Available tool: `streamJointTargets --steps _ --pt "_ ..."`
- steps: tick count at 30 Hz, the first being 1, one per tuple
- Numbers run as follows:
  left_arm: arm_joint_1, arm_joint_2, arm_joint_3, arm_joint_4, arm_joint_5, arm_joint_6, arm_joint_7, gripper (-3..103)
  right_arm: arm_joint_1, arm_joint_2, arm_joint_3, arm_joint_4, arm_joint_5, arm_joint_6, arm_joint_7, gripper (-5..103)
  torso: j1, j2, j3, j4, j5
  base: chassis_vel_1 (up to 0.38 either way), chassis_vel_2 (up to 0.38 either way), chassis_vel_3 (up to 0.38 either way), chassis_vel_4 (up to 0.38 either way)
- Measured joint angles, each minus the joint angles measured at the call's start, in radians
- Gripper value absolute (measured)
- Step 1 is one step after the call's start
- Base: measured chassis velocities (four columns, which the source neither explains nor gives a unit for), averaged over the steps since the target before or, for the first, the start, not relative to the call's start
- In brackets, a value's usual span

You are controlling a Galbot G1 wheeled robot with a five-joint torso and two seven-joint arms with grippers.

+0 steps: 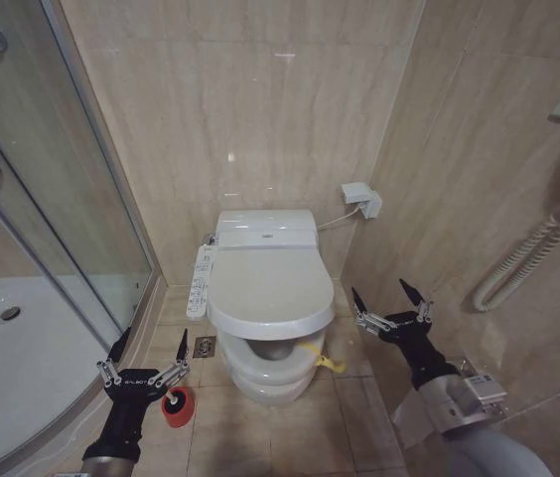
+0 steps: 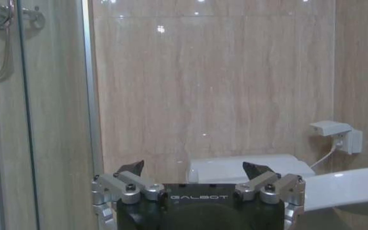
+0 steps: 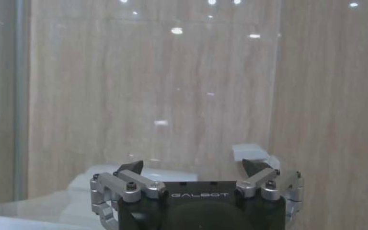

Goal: Open the toilet lid, clean the toilet bowl with a toilet brush, close the toilet lid, and flush.

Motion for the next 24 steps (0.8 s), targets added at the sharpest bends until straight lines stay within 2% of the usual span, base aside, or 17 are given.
streamJointTargets --steps 4,8,24 --pt "0.000 0.000 0.000 0.000 0.000 0.000 0.000 100 -0.001 0.019 0.020 -0.028 0.003 0.005 -0.015 100 0.000 0.000 0.000 0.0001 0.0000 0.000 0.000 0.000 0.000" --pt "0.000 0.000 0.000 0.000 0.000 0.000 0.000 100 -0.017 0.085 0.083 -0.080 0.012 0.015 -0.059 100 0.000 0.000 0.000 -0.0001 -0.0001 0.000 0.000 0.000 0.000" --pt "0.000 0.000 0.000 0.000 0.000 0.000 0.000 100 -0.018 0.115 0.078 -0.074 0.020 0.011 -0.074 100 0.000 0.000 0.000 -0.0001 -0.0001 0.000 0.000 0.000 0.000"
